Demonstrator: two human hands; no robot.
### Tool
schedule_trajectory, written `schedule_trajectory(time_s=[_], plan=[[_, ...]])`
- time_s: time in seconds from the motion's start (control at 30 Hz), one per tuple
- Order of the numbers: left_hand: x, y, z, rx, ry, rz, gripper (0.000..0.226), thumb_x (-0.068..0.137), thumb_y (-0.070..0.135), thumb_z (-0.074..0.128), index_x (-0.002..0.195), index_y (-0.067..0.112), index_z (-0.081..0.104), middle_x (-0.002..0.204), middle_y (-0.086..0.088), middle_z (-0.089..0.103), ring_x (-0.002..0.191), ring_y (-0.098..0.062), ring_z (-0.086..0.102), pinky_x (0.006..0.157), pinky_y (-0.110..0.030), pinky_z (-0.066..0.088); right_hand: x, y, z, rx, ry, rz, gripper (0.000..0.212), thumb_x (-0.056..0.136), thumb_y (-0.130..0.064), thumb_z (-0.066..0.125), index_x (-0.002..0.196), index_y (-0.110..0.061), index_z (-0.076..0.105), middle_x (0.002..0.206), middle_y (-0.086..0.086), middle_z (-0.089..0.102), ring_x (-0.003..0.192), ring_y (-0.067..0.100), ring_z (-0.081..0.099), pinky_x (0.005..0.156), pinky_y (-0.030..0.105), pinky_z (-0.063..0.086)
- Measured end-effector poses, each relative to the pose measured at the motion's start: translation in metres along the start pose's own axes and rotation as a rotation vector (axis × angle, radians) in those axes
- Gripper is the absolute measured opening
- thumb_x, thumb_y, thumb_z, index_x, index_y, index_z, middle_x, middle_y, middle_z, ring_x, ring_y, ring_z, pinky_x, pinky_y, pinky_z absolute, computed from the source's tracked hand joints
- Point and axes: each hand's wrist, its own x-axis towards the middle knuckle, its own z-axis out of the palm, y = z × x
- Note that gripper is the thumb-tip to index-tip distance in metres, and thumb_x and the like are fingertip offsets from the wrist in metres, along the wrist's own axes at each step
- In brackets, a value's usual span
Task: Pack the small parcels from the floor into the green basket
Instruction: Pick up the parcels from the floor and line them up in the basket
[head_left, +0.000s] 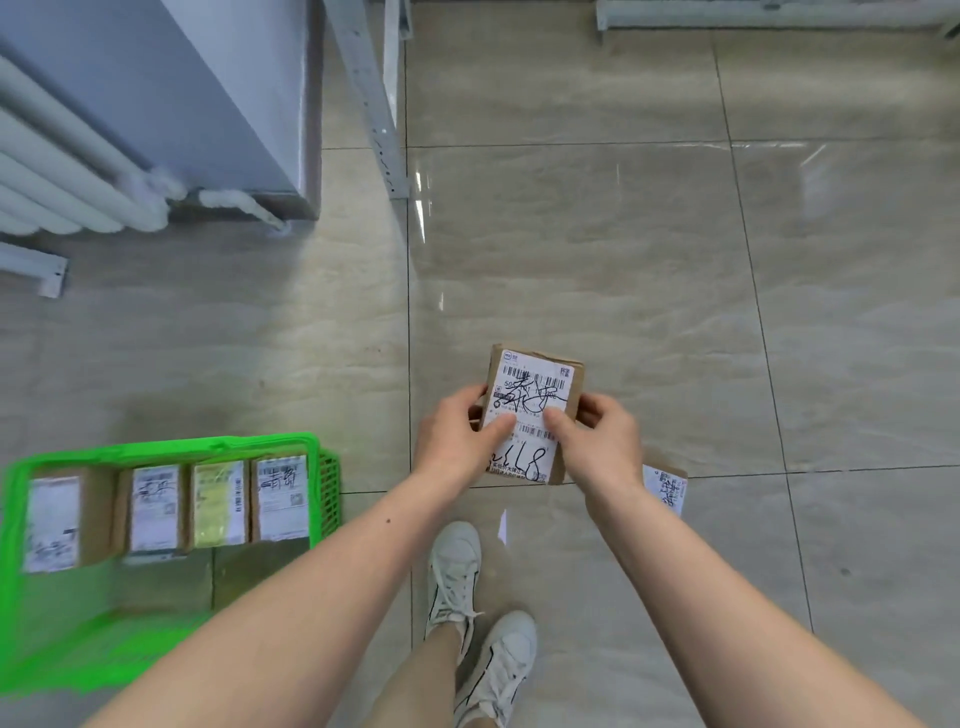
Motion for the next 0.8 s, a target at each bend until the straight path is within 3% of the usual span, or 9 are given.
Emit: schedule_trajectory(time_s=[0.23,0.43,0.67,0.8], plan=[[-0.079,-0.024,-0.056,0.008,0.06,0.021,0.036,0.081,0.032,0.07,0.116,0.028,0.067,0.102,0.005,0.075,0.09,-0.014,0.07,0.087,-0.036,0.057,-0.097,-0.01,0.008,-0.059,-0.047,-0.08,0.041,0.078,-0.017,0.073,0.119,-0.017,0.066,0.12,0.0,0.07,0.115,0.019,0.063,0.102,0.041,0.049],[-0.139,-0.077,-0.093,-0.017,0.095,-0.001,0.036,0.078,0.038,0.069,0.112,0.026,0.068,0.099,0.006,0.075,0.089,-0.015,0.071,0.085,-0.039,0.057,-0.174,0.005,0.035,-0.113,-0.112,-0.116,0.04,0.08,-0.013,0.07,0.119,-0.019,0.066,0.122,-0.002,0.069,0.108,0.019,0.065,0.097,0.04,0.052],[-0.182,-0.15,-0.161,-0.021,0.135,-0.066,0.038,0.08,0.035,0.071,0.116,0.023,0.067,0.105,0.002,0.074,0.093,-0.019,0.069,0.087,-0.036,0.055,-0.245,0.029,0.111,-0.132,-0.181,-0.101,0.041,0.082,-0.013,0.07,0.123,-0.017,0.062,0.123,-0.001,0.067,0.107,0.02,0.065,0.096,0.041,0.053],[-0.188,-0.201,-0.206,-0.003,0.135,-0.09,0.036,0.08,0.027,0.072,0.115,0.019,0.067,0.108,0.002,0.073,0.095,-0.017,0.068,0.083,-0.025,0.05,-0.276,0.047,0.171,-0.13,-0.192,-0.1,0.039,0.08,-0.009,0.07,0.118,-0.017,0.064,0.119,0.0,0.068,0.097,0.017,0.064,0.094,0.038,0.053]])
